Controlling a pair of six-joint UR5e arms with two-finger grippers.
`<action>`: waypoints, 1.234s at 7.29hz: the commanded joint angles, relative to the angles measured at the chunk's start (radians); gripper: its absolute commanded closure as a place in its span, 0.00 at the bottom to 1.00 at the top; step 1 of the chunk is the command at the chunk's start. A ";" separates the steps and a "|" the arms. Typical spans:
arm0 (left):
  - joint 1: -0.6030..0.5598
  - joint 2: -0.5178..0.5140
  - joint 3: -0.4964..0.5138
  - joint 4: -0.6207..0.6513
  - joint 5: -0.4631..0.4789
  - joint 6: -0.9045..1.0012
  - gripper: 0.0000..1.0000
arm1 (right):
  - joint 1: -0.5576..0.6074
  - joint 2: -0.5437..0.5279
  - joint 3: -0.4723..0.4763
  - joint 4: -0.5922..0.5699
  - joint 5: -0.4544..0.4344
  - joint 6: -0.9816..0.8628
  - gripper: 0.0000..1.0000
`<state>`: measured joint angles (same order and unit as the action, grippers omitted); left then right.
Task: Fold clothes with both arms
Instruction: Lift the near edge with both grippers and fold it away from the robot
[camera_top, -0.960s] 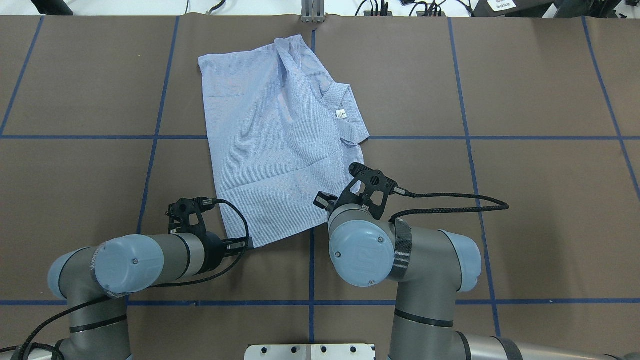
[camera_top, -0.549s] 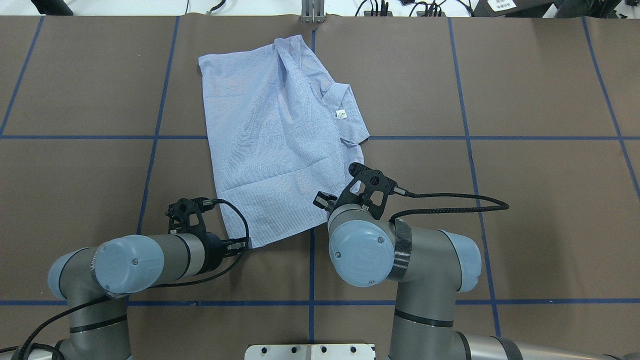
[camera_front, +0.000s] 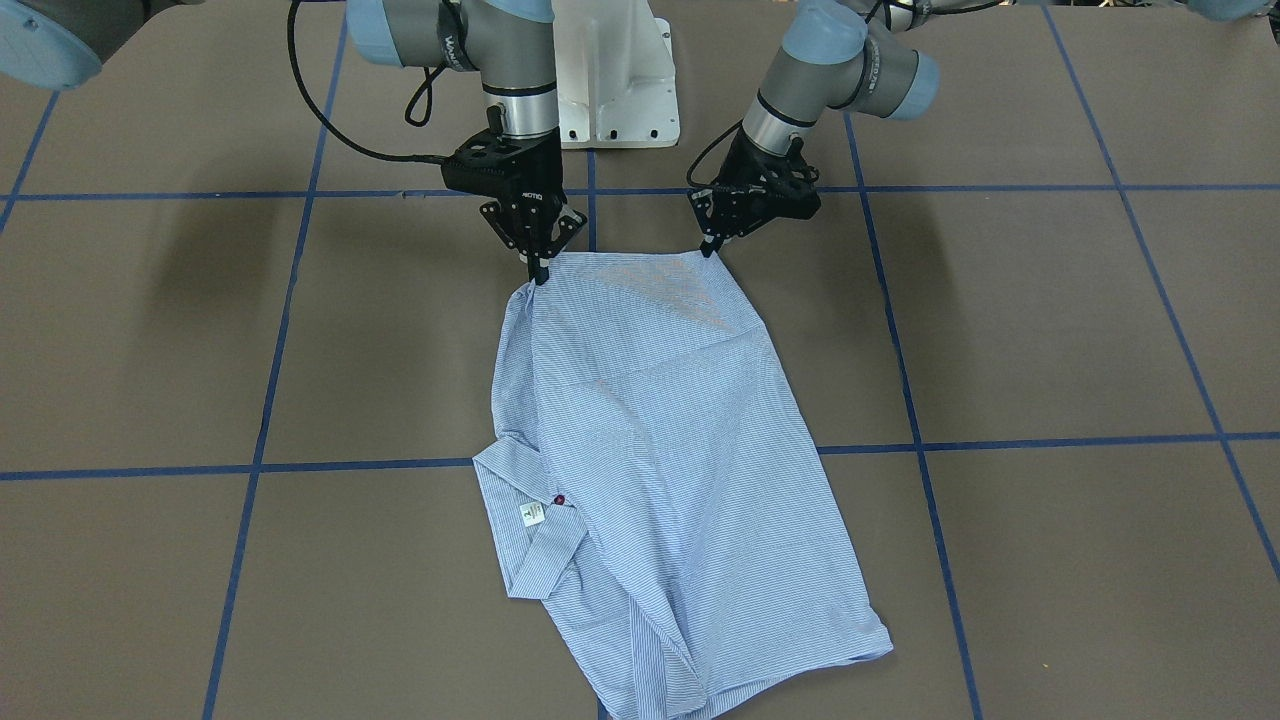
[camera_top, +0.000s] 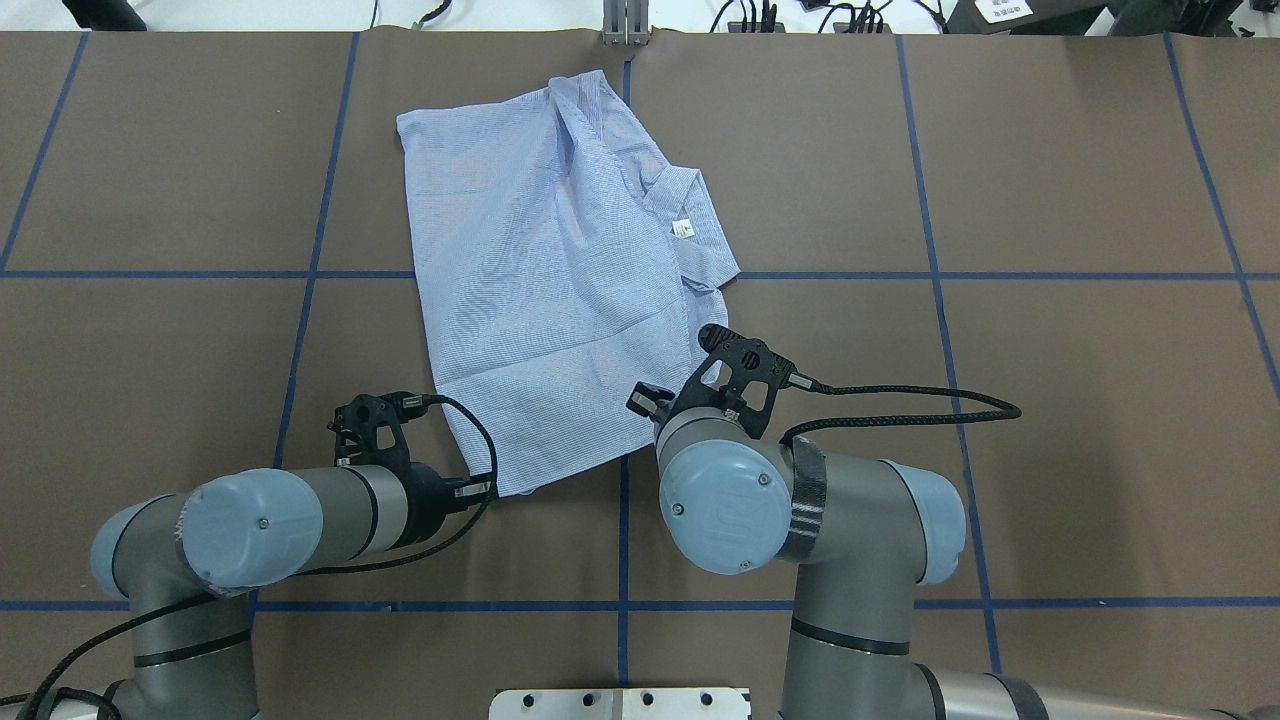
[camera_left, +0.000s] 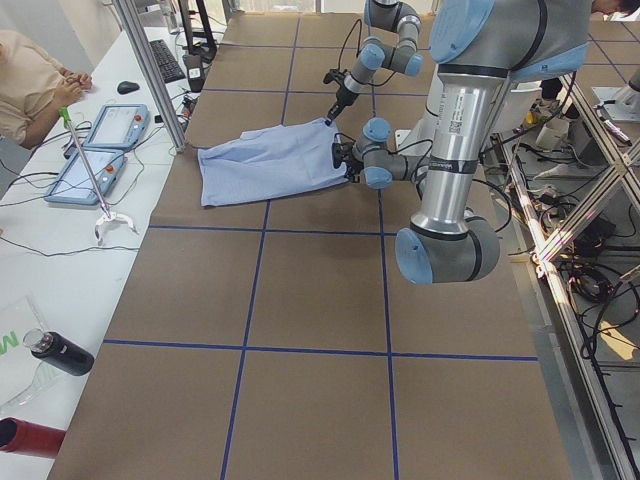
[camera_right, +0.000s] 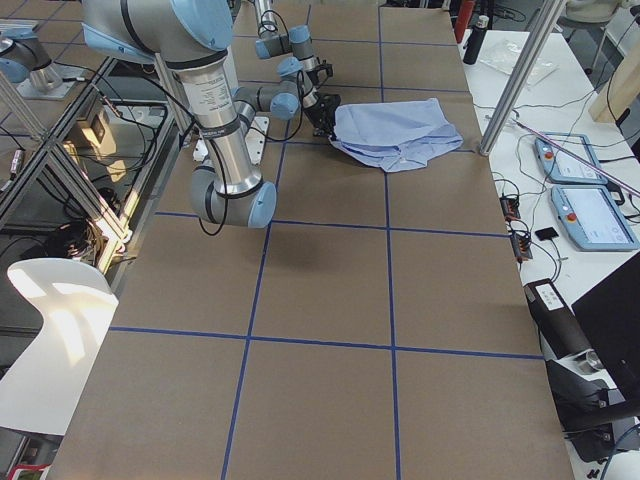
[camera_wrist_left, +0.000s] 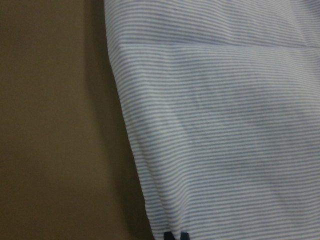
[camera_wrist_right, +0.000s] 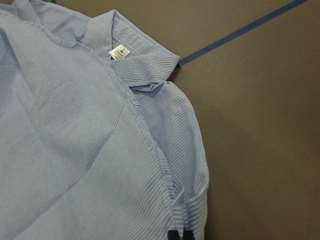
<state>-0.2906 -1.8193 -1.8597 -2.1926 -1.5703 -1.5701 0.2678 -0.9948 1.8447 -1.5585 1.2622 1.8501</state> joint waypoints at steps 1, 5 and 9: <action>-0.001 0.032 -0.164 0.072 -0.026 0.002 1.00 | -0.030 -0.100 0.154 -0.014 -0.003 0.000 1.00; -0.008 0.017 -0.574 0.471 -0.167 0.001 1.00 | -0.147 -0.119 0.578 -0.397 -0.007 0.055 1.00; -0.177 -0.148 -0.289 0.505 -0.177 0.128 1.00 | 0.011 -0.016 0.350 -0.346 0.000 -0.034 1.00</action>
<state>-0.3932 -1.9037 -2.2592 -1.6894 -1.7474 -1.5058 0.2184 -1.0539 2.2798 -1.9384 1.2590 1.8545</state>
